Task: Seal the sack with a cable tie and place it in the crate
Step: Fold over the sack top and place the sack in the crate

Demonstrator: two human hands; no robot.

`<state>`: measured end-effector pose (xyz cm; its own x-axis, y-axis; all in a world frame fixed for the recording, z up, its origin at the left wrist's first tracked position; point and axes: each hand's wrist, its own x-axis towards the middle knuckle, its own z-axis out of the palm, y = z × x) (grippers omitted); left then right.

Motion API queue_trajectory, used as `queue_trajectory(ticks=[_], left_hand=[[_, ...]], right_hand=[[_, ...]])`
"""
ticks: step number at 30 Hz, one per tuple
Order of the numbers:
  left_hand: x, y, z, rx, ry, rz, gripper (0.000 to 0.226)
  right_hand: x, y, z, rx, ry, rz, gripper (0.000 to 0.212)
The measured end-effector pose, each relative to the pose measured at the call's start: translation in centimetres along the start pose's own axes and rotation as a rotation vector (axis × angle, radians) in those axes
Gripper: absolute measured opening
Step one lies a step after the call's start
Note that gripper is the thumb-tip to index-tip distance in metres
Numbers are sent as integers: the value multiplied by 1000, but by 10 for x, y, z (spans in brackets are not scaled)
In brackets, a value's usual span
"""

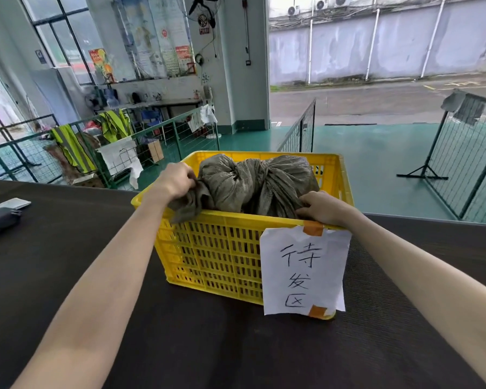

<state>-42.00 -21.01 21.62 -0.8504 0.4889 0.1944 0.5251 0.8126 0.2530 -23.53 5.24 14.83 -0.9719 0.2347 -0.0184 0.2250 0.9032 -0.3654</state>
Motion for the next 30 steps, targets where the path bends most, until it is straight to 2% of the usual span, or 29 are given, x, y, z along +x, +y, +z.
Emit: queue_trajectory(ticks=[3, 5, 9, 12, 17, 20, 23, 25, 26, 30], left_hand=[[8, 10, 15, -60, 267, -28, 23], [14, 12, 26, -118, 297, -62, 28], [31, -8, 53, 7, 26, -170, 32], [30, -17, 56, 251, -182, -132, 38], [31, -23, 48, 440, -537, -191, 52], [45, -39, 46, 445, -674, -238, 61], [40, -39, 32, 339, -703, -202, 59], [28, -29, 20, 313, -609, -130, 32], [24, -25, 15, 311, -503, -106, 22], [13, -16, 3, 207, 65, -112, 16]], right_hand=[[2, 0, 1, -25, 7, -23, 31], [5, 2, 2, -38, 13, -34, 33], [9, 3, 5, -24, 13, -51, 32], [11, 2, 7, 26, 24, -63, 30], [9, 0, 6, 93, 11, -72, 26], [8, 0, 6, 88, 12, -70, 31], [8, -1, 5, 68, 17, -70, 33], [8, -2, 4, 43, 24, -71, 34], [8, -2, 4, 31, 29, -72, 34], [6, -2, 4, 18, 50, -84, 32]])
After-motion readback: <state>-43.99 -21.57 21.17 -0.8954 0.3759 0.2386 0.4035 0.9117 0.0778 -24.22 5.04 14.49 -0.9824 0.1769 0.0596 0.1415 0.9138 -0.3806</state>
